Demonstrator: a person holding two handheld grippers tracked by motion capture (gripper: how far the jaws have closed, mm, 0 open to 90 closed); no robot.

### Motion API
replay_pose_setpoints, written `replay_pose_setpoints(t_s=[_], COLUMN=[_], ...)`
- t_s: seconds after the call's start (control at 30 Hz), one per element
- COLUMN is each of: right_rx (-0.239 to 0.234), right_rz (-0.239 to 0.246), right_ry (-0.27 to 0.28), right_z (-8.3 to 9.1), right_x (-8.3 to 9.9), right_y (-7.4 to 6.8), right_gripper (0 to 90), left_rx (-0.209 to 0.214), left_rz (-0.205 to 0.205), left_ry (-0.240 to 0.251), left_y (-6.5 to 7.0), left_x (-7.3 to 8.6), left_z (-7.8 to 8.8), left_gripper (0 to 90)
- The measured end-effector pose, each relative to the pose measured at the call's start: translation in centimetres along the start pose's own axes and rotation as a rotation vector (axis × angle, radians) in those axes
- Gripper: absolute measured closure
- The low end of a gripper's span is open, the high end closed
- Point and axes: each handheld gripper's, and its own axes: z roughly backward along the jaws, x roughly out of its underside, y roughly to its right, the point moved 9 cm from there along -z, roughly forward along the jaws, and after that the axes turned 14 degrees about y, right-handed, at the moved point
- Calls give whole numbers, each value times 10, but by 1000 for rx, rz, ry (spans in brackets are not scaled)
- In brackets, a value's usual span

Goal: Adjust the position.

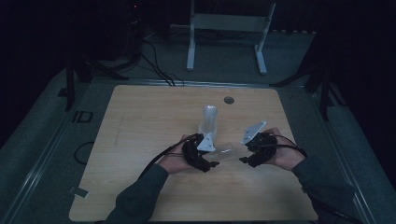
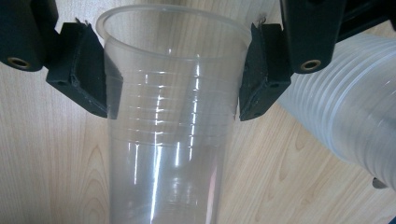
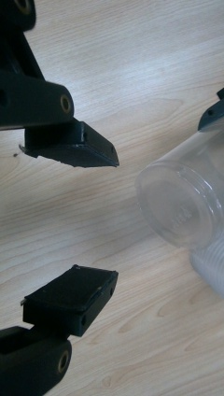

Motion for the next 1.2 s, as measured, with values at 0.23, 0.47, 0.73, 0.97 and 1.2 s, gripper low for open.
replay_pose_setpoints(t_s=[0.23,0.47,0.73,0.97,1.2], right_rx=[-6,-17,-27,-46,-61], right_rz=[22,33,69,91,140], right_ry=[-18,-33,-61,-78,-100], right_z=[-1,-2,-5,-8,-12], right_x=[-2,-3,-3,-5,-6], right_y=[-2,-4,-7,-11,-17], right_gripper=[382,381,379,378,359], left_rx=[11,17,24,32,44], left_rz=[-22,-32,-51,-63,-85], left_ry=[-18,-30,-48,-65,-90], left_y=[2,4,6,8,10], left_x=[-1,1,3,3,4], left_z=[-1,-2,-4,-4,-4], left_gripper=[312,312,312,312,312])
